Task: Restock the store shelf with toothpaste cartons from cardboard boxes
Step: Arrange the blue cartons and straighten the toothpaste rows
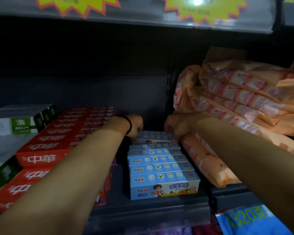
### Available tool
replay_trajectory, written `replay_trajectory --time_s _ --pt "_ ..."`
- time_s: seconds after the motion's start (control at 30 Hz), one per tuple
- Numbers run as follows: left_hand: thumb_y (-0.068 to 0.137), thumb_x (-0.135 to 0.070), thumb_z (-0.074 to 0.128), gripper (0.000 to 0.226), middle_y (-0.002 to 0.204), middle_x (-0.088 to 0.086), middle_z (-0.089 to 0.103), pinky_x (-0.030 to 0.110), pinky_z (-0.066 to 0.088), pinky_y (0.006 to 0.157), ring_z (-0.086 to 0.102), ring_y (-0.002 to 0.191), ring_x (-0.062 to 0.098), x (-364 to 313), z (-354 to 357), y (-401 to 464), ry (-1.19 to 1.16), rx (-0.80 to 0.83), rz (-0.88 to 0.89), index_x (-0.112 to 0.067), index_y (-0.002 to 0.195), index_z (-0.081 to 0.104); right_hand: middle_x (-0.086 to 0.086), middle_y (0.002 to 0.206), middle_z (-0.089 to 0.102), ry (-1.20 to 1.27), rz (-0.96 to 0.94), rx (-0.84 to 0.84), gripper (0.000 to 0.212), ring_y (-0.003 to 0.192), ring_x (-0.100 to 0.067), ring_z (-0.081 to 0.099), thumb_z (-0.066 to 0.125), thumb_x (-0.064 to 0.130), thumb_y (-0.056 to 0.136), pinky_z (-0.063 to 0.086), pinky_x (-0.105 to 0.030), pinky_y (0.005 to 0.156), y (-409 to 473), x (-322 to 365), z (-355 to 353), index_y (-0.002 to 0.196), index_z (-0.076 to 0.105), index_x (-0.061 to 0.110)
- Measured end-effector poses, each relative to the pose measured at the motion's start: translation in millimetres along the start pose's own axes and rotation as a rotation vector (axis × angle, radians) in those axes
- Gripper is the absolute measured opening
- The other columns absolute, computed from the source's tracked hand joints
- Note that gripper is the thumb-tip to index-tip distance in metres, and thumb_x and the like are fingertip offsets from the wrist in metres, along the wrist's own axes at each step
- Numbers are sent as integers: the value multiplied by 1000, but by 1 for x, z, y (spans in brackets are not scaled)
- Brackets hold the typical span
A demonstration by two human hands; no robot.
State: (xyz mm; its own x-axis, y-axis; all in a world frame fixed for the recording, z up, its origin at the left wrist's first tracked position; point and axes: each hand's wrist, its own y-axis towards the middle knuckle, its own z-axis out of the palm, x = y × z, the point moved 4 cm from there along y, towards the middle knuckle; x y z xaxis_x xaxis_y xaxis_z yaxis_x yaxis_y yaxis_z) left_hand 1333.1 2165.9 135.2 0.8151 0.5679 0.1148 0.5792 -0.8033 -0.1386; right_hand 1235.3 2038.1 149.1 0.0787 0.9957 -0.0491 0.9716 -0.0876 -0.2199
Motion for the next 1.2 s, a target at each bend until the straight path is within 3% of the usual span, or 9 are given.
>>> replay_trajectory --time_s 0.13,0.6,0.8,1.03,1.1,1.2 --pt "73 -26 80 49 116 0 64 31 50 91 60 103 17 -3 -2 -9 13 36 11 -13 118 64 -6 120 63 -4 -6 8 48 108 -21 60 76 8 77 45 -22 80 0 2 2 123 61 8" --pt "82 -13 71 52 131 3 57 26 45 97 53 117 18 -8 -4 -25 66 81 8 -11 132 55 -4 122 64 -42 -64 -33 48 109 -17 59 72 5 79 39 -16 79 -2 6 2 126 61 10" --pt "83 -10 68 48 127 3 59 28 46 97 55 114 17 -8 -2 -30 78 69 33 -12 130 58 -3 122 62 -57 -67 -30 47 95 -8 50 70 5 81 35 -15 74 -5 8 3 126 60 12" --pt "79 -10 72 41 116 4 65 33 50 92 60 105 18 -4 -8 -48 84 15 26 -13 119 65 -1 108 65 -84 -94 -79 37 90 -10 51 73 7 78 37 -17 67 -27 14 -2 114 64 10" --pt "79 -9 73 41 117 3 64 30 50 91 60 106 18 -9 -10 -58 71 19 24 -12 119 65 4 102 61 -107 -88 -56 35 89 -9 49 73 9 79 38 -18 65 -37 15 1 113 64 10" --pt "79 -6 73 41 117 4 63 24 49 82 59 105 18 -18 -7 -73 43 54 6 -9 119 62 -2 108 64 -109 -63 -17 34 89 -10 50 73 9 80 40 -19 71 -50 16 9 112 64 10"
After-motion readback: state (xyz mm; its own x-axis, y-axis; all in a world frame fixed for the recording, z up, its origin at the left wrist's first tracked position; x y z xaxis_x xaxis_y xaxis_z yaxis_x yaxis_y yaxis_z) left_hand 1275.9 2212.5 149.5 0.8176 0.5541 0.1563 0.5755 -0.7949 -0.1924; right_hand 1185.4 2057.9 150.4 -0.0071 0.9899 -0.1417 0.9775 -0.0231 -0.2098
